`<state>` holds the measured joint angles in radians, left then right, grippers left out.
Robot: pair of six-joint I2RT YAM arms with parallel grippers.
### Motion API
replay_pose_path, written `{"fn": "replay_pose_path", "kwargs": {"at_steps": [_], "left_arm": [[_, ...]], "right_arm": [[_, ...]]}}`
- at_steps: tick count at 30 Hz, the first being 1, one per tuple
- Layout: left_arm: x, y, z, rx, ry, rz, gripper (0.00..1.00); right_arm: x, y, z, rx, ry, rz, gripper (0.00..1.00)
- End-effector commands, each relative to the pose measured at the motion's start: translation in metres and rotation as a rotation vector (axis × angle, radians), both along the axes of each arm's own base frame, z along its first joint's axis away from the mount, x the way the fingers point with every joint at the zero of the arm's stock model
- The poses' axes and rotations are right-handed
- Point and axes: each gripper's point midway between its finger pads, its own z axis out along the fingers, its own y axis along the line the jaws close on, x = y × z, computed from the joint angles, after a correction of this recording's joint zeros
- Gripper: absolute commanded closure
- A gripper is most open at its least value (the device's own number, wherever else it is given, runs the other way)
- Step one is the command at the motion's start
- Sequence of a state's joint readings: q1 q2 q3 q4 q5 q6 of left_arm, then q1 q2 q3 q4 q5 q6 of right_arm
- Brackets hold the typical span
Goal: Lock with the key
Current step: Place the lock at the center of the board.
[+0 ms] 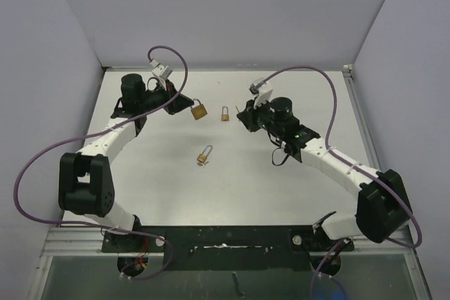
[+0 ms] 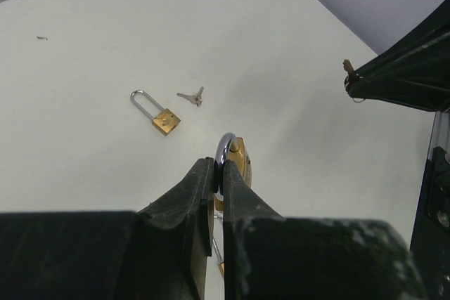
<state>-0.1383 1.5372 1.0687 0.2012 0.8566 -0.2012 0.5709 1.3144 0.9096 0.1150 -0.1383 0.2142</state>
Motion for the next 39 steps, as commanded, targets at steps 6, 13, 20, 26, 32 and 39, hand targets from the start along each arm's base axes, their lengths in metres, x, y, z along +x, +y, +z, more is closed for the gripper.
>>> {"fn": "replay_pose_path", "kwargs": {"at_steps": [6, 13, 20, 26, 32, 39], "left_arm": [[0.041, -0.002, -0.022, 0.024, -0.028, -0.102, 1.0], [0.067, 0.001, -0.041, 0.085, -0.003, -0.09, 1.0], [0.071, -0.01, -0.042, 0.048, 0.007, -0.127, 1.0], [0.056, -0.035, -0.044, 0.048, 0.006, -0.172, 1.0], [0.033, -0.105, -0.061, 0.111, -0.005, -0.268, 1.0], [0.048, -0.165, -0.044, -0.02, -0.052, -0.319, 1.0]], "right_arm": [[0.055, 0.061, 0.004, -0.002, -0.062, 0.089, 1.0], [0.083, 0.078, -0.021, -0.037, -0.027, 0.075, 1.0], [0.094, 0.055, -0.024, -0.038, -0.013, 0.025, 1.0], [0.092, 0.038, -0.031, -0.032, 0.003, -0.007, 1.0], [0.09, -0.002, -0.043, -0.021, 0.033, -0.066, 1.0], [0.081, -0.067, -0.031, -0.008, 0.015, -0.182, 1.0]]}}
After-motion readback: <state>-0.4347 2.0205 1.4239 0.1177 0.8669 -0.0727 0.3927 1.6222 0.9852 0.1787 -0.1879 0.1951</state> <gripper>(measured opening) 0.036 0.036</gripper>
